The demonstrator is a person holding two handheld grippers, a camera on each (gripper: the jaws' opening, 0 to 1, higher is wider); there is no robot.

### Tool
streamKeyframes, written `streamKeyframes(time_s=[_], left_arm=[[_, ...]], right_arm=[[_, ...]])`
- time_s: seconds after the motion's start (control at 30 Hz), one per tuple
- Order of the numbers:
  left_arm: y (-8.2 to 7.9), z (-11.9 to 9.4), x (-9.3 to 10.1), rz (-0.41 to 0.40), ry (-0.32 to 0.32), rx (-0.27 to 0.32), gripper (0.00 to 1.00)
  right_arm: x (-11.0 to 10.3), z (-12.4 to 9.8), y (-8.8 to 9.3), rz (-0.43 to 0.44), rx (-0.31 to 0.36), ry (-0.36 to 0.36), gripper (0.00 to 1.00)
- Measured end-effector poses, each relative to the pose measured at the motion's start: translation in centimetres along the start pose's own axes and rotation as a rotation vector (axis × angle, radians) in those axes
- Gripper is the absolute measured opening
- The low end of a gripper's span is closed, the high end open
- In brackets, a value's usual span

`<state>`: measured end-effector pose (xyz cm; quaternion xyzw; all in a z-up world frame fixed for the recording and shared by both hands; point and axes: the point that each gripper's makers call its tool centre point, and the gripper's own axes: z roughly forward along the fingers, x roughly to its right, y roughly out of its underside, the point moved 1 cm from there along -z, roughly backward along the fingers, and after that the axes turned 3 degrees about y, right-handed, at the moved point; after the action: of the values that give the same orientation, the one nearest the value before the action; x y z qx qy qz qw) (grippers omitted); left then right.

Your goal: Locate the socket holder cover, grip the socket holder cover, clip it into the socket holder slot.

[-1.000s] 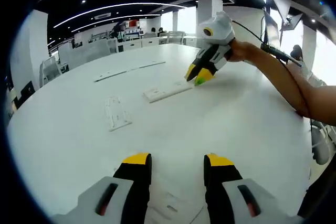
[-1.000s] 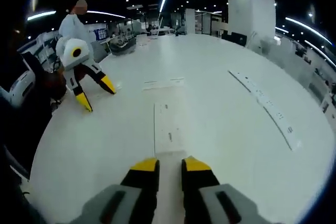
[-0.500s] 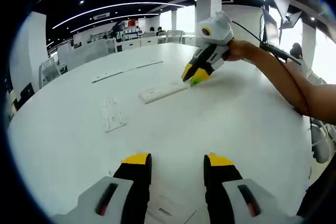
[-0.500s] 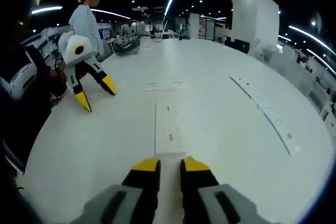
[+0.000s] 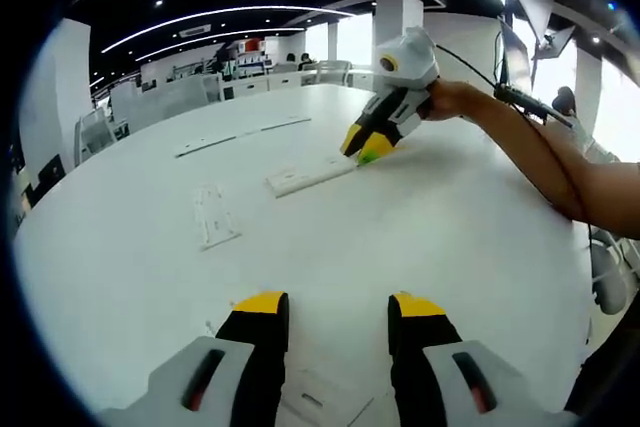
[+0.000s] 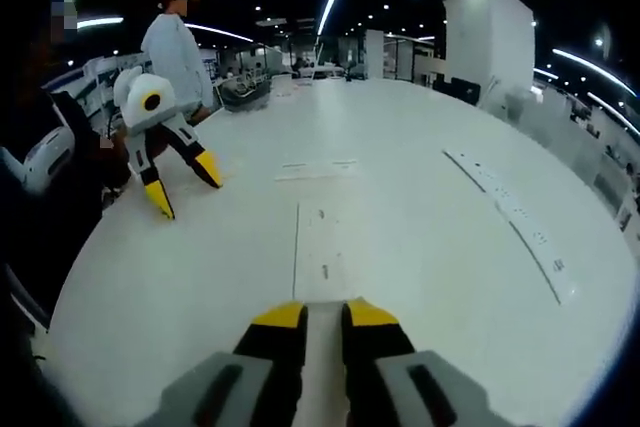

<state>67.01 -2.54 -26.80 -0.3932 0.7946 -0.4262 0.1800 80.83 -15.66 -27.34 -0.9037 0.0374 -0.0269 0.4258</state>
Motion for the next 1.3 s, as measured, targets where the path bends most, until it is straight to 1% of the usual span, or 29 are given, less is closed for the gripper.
streamKeyframes(time_s=[0.13, 0.33, 0.37, 0.43, 0.5, 0.53, 0.57, 0.6, 0.63, 0.67, 0.7, 0.73, 0.77, 0.8, 0.83, 0.87, 0.9, 0.93, 0.97, 1.0, 1.03, 1.07, 1.13, 1.23, 1.3], left_arm=[[0.0, 0.0, -0.1, 0.001, -0.001, 0.005, 0.4], [0.0, 0.0, -0.3, 0.003, -0.003, -0.001, 0.4], [0.0, 0.0, -0.3, 0.001, -0.005, -0.001, 0.4], [-0.1, 0.1, -0.3, -0.001, -0.007, -0.001, 0.4], [0.0, 0.1, -0.2, 0.0, -0.009, -0.002, 0.4], [0.0, 0.1, -0.1, -0.001, -0.009, -0.001, 0.4], [0.0, 0.1, 0.0, -0.001, -0.009, -0.003, 0.4], [0.0, 0.1, 0.0, 0.0, -0.01, -0.001, 0.4], [0.0, 0.1, 0.1, 0.0, -0.01, -0.001, 0.4], [0.0, 0.1, 0.2, 0.0, -0.01, -0.003, 0.4], [0.1, 0.1, 0.2, 0.0, -0.01, -0.005, 0.4], [0.1, 0.0, 0.2, 0.0, -0.01, -0.006, 0.4], [0.1, 0.0, 0.3, -0.001, -0.01, -0.005, 0.4], [0.1, 0.1, 0.3, -0.001, -0.011, -0.004, 0.4], [0.1, 0.1, 0.3, 0.0, -0.011, -0.003, 0.4], [0.1, 0.1, 0.4, -0.001, -0.01, -0.003, 0.4], [0.1, 0.2, 0.4, 0.0, -0.01, -0.003, 0.4], [0.1, 0.2, 0.4, 0.002, -0.01, -0.003, 0.4], [0.1, 0.2, 0.4, 0.002, -0.01, -0.001, 0.4], [0.1, 0.2, 0.4, 0.001, -0.01, 0.002, 0.4], [0.1, 0.2, 0.4, 0.001, -0.011, 0.006, 0.4], [0.1, 0.2, 0.4, 0.001, -0.012, 0.007, 0.4], [0.1, 0.2, 0.4, -0.002, -0.015, 0.006, 0.4], [0.1, 0.3, 0.7, -0.002, -0.014, -0.005, 0.4], [0.1, 0.4, 1.0, 0.0, -0.011, -0.009, 0.4]], right_arm=[[-0.1, 0.0, 0.0, 0.0, 0.018, -0.003, 0.16], [-0.1, 0.1, -0.1, 0.005, 0.017, -0.007, 0.14], [0.3, 0.1, -0.4, -0.014, 0.025, 0.012, 0.14], [-0.2, -0.1, -0.2, -0.004, 0.008, 0.003, 0.14], [0.0, -0.3, -0.3, -0.008, 0.005, 0.006, 0.12], [-0.2, -0.3, -0.3, -0.006, 0.002, 0.004, 0.1], [-0.2, -0.2, -0.4, 0.036, 0.004, 0.026, 0.08], [0.7, -0.5, -0.8, -0.005, -0.008, 0.017, 0.08], [1.1, -0.9, -1.0, -0.006, -0.008, 0.012, 0.08], [0.8, 0.1, -0.3, -0.006, -0.009, 0.013, 0.08], [1.0, 0.3, -0.2, -0.003, -0.009, 0.013, 0.08], [-0.1, 0.5, -0.2, -0.003, -0.006, 0.016, 0.08], [-0.4, 0.6, -0.2, 0.002, 0.0, 0.016, 0.08], [-0.1, 0.4, -0.2, 0.025, 0.011, 0.001, 0.08], [0.2, 0.3, -0.1, 0.028, 0.013, 0.002, 0.08], [0.2, 0.3, -0.1, -0.001, 0.004, 0.03, 0.07], [-0.1, 0.3, -0.1, -0.003, 0.001, 0.032, 0.06], [0.0, 0.3, 0.0, 0.028, -0.004, 0.009, 0.06], [0.5, 0.2, 0.0, 0.008, -0.013, 0.027, 0.06], [-0.2, 0.3, 0.0, -0.005, -0.02, 0.042, 0.05], [-0.5, 0.3, -0.1, -0.004, -0.02, 0.045, 0.05], [-0.3, 0.3, 0.0, 0.018, -0.016, 0.032, 0.05], [-0.5, 0.2, -0.2, 0.021, -0.017, 0.035, 0.05], [-1.0, 0.1, -0.3, 0.022, -0.042, 0.046, 0.05], [-0.5, 0.2, -0.1, 0.032, -0.057, 0.05, 0.06]])
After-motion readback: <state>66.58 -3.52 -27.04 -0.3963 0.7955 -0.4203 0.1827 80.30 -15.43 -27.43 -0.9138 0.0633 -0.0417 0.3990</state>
